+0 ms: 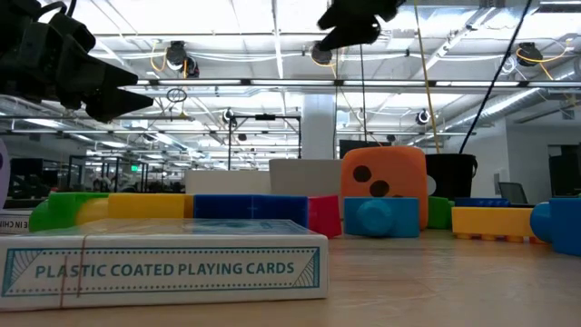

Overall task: Pick & Place Toys
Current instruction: Put the black playing card box into the top gray bin

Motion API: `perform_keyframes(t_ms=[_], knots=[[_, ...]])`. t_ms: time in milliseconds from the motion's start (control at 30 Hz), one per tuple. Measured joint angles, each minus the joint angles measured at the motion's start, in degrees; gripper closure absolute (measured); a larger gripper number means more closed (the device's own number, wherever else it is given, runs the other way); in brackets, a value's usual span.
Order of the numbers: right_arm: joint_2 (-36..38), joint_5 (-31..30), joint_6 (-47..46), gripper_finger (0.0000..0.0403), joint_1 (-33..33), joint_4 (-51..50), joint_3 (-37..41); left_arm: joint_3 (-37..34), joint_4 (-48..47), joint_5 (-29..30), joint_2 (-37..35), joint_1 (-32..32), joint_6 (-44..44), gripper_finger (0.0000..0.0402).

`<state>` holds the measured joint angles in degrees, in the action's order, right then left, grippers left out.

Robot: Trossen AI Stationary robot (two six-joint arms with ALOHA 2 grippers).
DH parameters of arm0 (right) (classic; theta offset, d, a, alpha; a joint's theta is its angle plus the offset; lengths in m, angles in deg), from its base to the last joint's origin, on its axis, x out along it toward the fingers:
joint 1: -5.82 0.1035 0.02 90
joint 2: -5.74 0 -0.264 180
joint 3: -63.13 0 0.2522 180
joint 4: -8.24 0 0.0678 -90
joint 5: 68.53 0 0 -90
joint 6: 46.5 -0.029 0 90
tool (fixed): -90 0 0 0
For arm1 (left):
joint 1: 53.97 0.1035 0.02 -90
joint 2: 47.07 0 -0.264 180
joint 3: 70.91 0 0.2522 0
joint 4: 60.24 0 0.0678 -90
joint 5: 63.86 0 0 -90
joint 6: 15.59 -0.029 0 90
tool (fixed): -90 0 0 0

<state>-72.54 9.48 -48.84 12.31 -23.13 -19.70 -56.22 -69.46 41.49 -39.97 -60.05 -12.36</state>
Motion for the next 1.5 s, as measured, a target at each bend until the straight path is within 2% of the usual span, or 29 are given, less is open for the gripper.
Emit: perform_keyframes(t_ms=[233,467,633,833,967,1167,1500], knots=[[12.0,0.1,0.0,0.0111,7.8,16.6,18.3,0.0,0.0,0.0,0.0,0.0,0.0,0.0027],[29.5,-0.2,-3.6,0.0122,12.0,13.2,29.5,0.0,0.0,0.0,0.0,0.0,0.0,0.0027],[42.9,-0.2,-2.7,0.0126,11.5,12.0,37.5,0.0,0.0,0.0,0.0,0.0,0.0,0.0027],[55.0,0.0,-3.2,0.0127,11.2,13.0,46.1,0.0,0.0,0.0,0.0,0.0,0.0,0.0027],[60.4,0.0,-4.2,0.0128,11.1,13.1,51.5,0.0,0.0,0.0,0.0,0.0,0.0,0.0027],[64.1,-1.1,-4.0,0.0124,11.0,14.1,58.7,0.0,0.0,0.0,0.0,0.0,0.0,0.0027],[70.5,-4.0,5.4,0.0124,6.3,17.4,60.4,0.0,0.0,0.0,0.0,0.0,0.0,0.0027]])
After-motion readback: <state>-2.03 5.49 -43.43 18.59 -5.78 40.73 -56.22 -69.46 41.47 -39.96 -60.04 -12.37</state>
